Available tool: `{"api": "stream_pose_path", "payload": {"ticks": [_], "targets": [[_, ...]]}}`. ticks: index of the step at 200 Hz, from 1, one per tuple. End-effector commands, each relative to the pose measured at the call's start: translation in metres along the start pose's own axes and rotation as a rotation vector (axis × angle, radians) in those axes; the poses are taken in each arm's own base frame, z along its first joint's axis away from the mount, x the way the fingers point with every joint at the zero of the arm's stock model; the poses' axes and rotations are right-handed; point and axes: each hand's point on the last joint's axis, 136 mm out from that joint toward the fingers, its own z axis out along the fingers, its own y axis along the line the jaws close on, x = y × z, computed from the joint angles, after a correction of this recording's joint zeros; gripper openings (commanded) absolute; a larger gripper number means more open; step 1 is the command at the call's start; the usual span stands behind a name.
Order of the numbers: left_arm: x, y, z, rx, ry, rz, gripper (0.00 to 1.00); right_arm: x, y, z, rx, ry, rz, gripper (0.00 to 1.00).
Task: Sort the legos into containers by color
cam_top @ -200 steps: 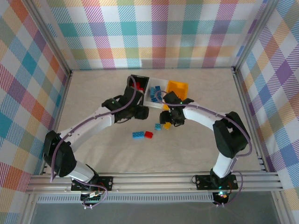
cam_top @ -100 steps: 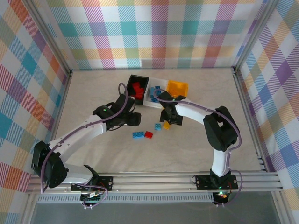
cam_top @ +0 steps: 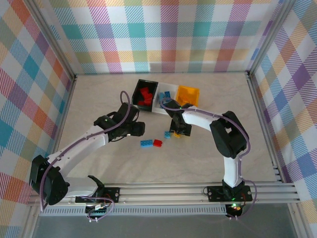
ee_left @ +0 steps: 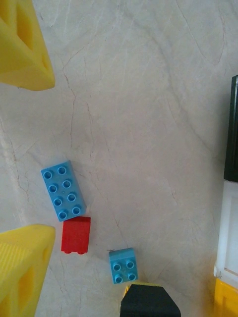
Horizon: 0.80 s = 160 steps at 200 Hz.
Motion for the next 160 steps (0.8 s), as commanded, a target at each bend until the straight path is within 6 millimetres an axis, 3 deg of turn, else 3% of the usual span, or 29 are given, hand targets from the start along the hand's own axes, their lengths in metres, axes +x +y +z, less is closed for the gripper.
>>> {"api": "stream_pose_path", "payload": {"ticks": [1,56,85,123,160], "targets": [[0.004,0.007,0.000,-0.010,0.004,-0.006,0.72,0.002,0.006,0.002,-0.014,0.006,0.002,0.55],[0.005,0.006,0.004,-0.007,0.006,-0.016,0.72,0.006,0.006,-0.002,-0.037,0.004,-0.024,0.35],[0.008,0.006,0.009,-0.005,0.016,-0.019,0.72,0.008,0.005,-0.012,-0.055,-0.004,-0.034,0.33],[0.023,0.007,0.023,-0.010,0.066,-0.020,0.72,-0.002,0.008,-0.053,-0.116,-0.075,-0.068,0.35],[0.046,0.004,0.041,0.006,0.139,-0.030,0.72,-0.043,0.008,-0.104,-0.138,-0.206,-0.107,0.37]]}}
